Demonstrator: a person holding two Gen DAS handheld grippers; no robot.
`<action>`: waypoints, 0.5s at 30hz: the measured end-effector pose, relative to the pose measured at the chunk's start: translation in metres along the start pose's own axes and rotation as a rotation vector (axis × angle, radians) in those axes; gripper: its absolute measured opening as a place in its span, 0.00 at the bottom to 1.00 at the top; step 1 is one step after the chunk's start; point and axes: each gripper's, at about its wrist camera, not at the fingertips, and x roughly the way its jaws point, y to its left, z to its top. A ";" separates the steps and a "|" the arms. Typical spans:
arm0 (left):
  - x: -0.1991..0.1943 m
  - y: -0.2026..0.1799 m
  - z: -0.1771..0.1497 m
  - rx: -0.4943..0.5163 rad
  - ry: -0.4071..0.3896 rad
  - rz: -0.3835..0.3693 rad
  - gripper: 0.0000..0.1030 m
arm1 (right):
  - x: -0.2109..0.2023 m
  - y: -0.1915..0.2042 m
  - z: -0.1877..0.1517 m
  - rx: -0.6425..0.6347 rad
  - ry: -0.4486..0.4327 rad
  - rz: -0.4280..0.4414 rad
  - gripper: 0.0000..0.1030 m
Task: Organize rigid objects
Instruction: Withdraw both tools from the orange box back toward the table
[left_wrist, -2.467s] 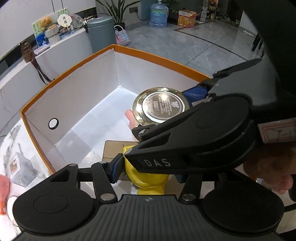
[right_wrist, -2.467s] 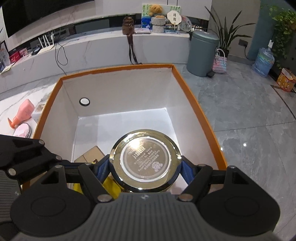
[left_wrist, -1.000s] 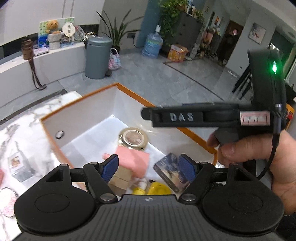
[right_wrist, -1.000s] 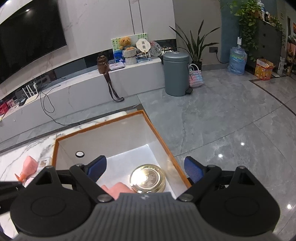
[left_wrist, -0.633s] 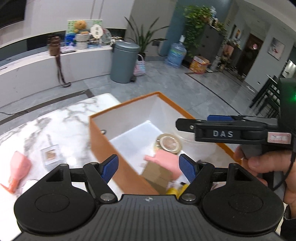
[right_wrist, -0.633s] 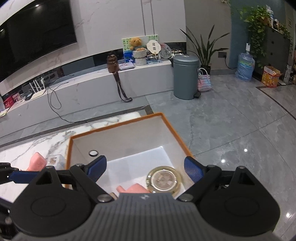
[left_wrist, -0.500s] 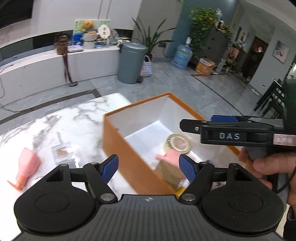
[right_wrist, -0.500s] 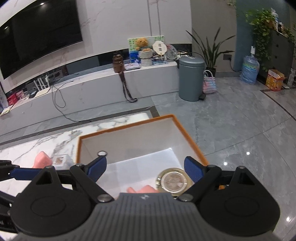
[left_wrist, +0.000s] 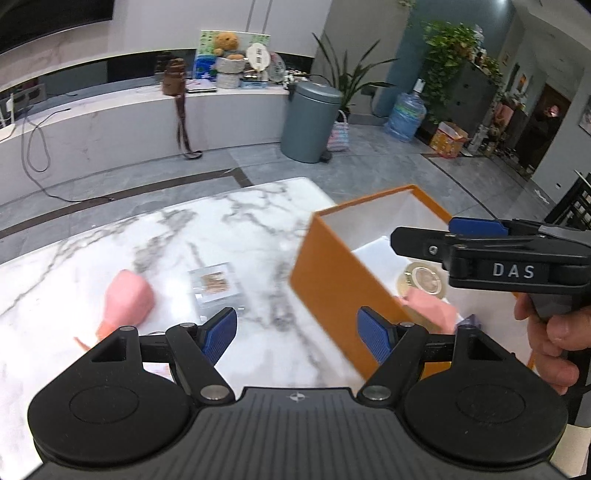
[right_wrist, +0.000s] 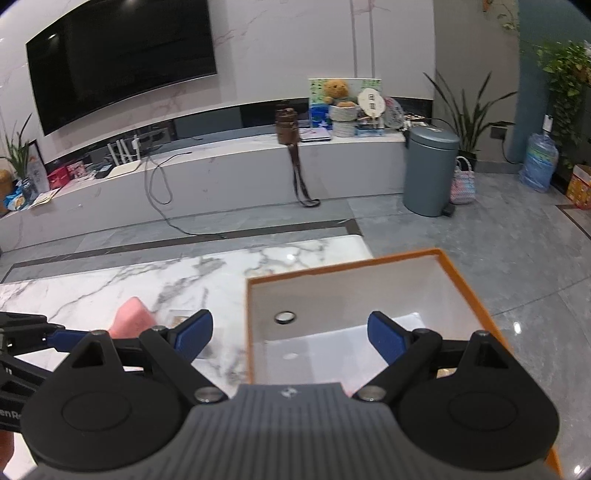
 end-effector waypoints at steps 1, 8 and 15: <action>-0.002 0.005 -0.001 -0.005 0.000 0.007 0.85 | 0.002 0.004 0.001 -0.004 0.000 0.005 0.87; -0.010 0.049 -0.007 -0.059 0.007 0.080 0.85 | 0.013 0.033 0.004 -0.029 0.003 0.043 0.87; -0.014 0.087 -0.017 -0.090 0.026 0.150 0.85 | 0.029 0.063 0.004 -0.067 0.021 0.087 0.87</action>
